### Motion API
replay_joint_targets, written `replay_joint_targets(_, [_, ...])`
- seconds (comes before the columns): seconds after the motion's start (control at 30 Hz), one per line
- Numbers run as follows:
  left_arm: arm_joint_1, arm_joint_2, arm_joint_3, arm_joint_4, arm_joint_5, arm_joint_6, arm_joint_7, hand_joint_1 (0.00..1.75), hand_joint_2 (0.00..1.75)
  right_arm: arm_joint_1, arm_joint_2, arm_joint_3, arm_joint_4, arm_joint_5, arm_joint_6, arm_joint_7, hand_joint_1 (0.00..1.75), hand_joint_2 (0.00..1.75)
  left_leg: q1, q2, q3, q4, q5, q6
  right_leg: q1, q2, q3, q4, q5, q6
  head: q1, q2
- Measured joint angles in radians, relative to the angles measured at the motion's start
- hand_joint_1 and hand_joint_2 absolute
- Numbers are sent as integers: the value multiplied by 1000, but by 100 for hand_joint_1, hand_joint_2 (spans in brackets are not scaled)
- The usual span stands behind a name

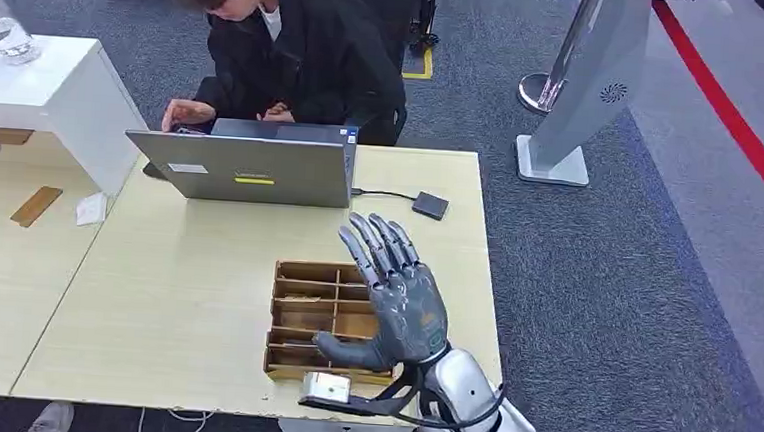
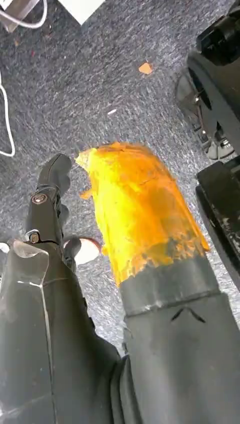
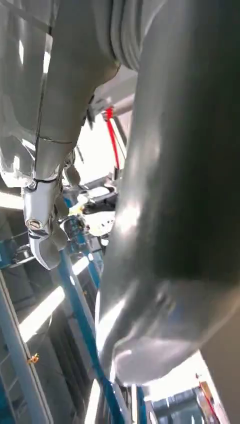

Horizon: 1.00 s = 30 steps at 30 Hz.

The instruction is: Pass the card to the sensor for recognition and then transmit it.

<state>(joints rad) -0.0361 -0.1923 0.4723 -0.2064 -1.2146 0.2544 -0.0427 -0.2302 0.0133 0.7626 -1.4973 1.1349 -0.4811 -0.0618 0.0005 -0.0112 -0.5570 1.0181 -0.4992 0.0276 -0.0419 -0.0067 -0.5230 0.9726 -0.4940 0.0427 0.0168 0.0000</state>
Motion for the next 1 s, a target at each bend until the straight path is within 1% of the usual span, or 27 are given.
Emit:
replay_joint_targets(0.13, [0, 0, 9, 0, 6, 3, 2, 0, 0, 48, -10, 14, -10, -17, -12, -13, 0, 0, 0, 0, 0, 0, 0, 0, 0, 0, 0, 0, 0, 0, 0, 0])
replay_joint_targets(0.17, [0, -1, 11, 0, 6, 3, 2, 0, 0, 57, -11, 16, -10, -21, -13, -15, 0, 175, 0, 0, 0, 0, 0, 0, 0, 0, 0, 0, 0, 0, 0, 0])
replay_joint_targets(0.37, [0, -1, 28, 0, 9, 7, 3, 0, 0, 106, -24, 27, -9, -33, -21, -26, 0, 175, 0, 0, 0, 0, 0, 0, 0, 0, 0, 0, 0, 0, 0, 0])
replay_joint_targets(0.67, [0, -2, 36, 0, 9, 7, 10, 0, 0, 127, -39, 31, 32, -22, -22, -31, 0, 175, 0, 0, 0, 0, 0, 0, 0, 0, 0, 0, 0, 0, 0, 0])
replay_joint_targets(0.87, [0, -2, 37, 0, 2, 7, 11, 0, 0, 126, -44, 45, 77, 42, -17, 8, 0, 175, 0, 0, 0, 0, 0, 0, 0, 0, 0, 0, 0, 0, 0, 0])
replay_joint_targets(1.0, [0, -3, 39, 0, -1, 6, 11, 0, 0, 121, -45, 51, 105, 60, -1, 26, 0, 175, 0, 0, 0, 0, 0, 0, 0, 0, 0, 0, 0, 0, 0, 0])
